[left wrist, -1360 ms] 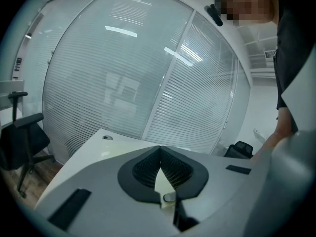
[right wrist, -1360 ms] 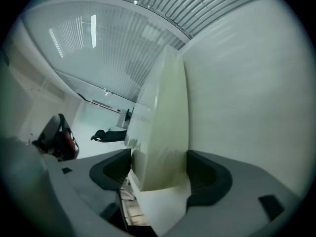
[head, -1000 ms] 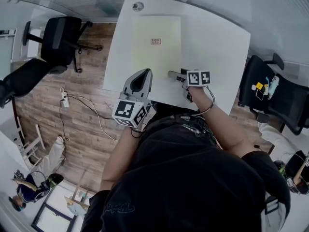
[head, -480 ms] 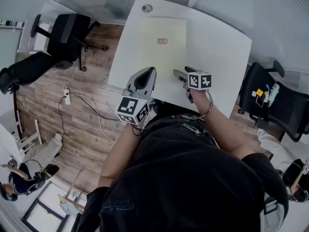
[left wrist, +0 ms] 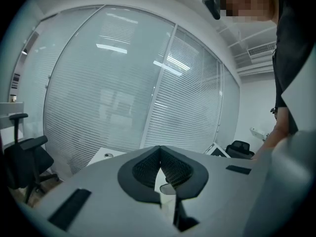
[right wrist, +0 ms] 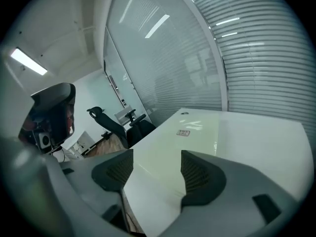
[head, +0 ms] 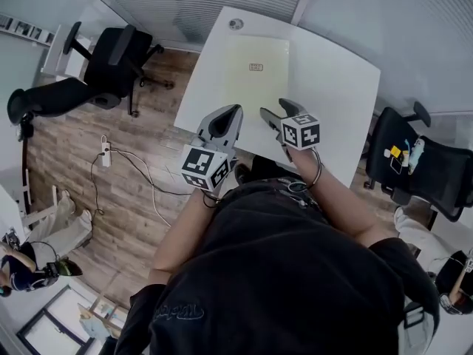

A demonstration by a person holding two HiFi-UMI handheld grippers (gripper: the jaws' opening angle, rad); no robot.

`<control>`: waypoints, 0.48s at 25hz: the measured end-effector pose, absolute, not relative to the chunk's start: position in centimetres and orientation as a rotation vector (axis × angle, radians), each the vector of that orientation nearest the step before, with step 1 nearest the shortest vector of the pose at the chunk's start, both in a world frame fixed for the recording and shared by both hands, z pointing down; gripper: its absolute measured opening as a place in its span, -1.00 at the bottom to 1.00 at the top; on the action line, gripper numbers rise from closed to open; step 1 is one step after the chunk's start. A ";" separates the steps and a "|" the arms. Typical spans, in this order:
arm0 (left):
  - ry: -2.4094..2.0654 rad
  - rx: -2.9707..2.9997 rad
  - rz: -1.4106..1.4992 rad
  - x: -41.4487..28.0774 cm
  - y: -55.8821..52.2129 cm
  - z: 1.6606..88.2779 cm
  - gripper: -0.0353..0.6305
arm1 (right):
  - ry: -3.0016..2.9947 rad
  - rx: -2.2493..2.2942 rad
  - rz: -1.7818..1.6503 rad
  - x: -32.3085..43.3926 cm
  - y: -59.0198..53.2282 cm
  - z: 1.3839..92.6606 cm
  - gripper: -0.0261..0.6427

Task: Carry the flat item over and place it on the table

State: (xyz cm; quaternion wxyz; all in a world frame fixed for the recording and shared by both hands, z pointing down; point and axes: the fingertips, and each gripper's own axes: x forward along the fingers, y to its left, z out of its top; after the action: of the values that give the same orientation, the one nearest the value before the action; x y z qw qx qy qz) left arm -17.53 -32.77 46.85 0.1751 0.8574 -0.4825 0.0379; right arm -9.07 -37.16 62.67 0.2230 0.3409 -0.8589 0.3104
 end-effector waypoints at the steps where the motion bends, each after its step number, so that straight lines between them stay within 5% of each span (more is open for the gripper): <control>1: -1.373 2.436 0.104 -17.7 -32.4 46.5 -0.85 | -2.391 0.943 0.827 -9.5 -36.9 61.7 0.02; 12: -1.429 2.490 0.049 -19.7 -28.5 43.2 -0.85 | -2.606 0.928 0.625 -13.3 -33.0 51.8 -0.41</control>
State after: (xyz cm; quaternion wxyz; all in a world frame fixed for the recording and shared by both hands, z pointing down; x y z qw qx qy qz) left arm -19.75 -28.52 43.22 0.1349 0.8593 -0.4931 0.0168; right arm -13.28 -32.99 51.77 0.1521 0.3234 -0.9082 0.2177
